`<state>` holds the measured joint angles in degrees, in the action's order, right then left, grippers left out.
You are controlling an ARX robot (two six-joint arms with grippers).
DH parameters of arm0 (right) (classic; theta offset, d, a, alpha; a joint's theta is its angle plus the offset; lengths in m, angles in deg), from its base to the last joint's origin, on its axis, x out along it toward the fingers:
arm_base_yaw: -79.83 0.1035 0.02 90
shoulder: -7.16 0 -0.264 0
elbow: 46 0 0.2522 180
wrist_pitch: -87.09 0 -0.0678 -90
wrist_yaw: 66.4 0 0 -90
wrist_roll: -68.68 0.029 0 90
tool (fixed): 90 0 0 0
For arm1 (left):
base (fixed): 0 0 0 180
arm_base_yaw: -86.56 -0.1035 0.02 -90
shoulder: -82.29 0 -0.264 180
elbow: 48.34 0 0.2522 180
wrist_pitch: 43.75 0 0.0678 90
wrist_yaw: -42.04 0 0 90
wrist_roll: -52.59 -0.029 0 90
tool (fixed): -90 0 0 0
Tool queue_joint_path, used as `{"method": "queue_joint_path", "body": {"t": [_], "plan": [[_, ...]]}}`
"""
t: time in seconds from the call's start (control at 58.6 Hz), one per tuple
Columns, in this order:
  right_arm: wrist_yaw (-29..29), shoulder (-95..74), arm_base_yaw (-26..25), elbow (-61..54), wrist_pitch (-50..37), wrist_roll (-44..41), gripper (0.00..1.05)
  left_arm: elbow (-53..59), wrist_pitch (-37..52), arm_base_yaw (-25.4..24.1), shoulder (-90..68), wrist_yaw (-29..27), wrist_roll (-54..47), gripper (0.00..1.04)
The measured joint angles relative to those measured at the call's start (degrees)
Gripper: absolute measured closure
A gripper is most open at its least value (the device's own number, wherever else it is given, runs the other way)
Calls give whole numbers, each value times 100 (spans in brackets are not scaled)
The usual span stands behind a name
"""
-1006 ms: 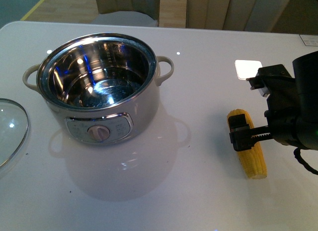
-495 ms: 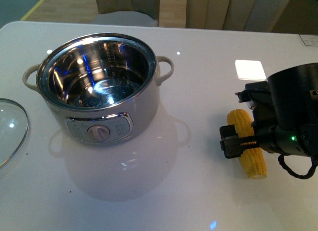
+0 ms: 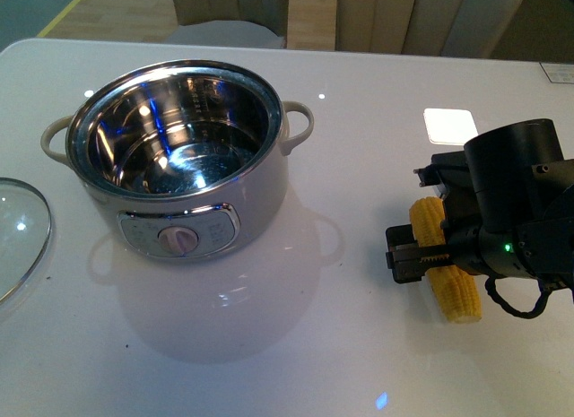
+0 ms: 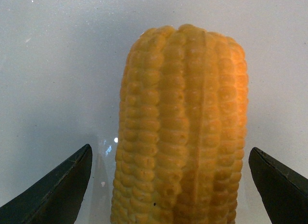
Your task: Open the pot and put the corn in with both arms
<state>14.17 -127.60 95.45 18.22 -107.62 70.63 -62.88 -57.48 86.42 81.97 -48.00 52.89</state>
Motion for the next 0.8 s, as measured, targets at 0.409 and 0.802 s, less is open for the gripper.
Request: {"method": "queue_joint_path", "body": {"t": [0.409,0.802], "plan": [[81,61,48,-33,109,0,66,0,0,0,2,2,0,7],[363,887,72,-693,101,35,70,0,-2,0,2,2,0,7]]}}
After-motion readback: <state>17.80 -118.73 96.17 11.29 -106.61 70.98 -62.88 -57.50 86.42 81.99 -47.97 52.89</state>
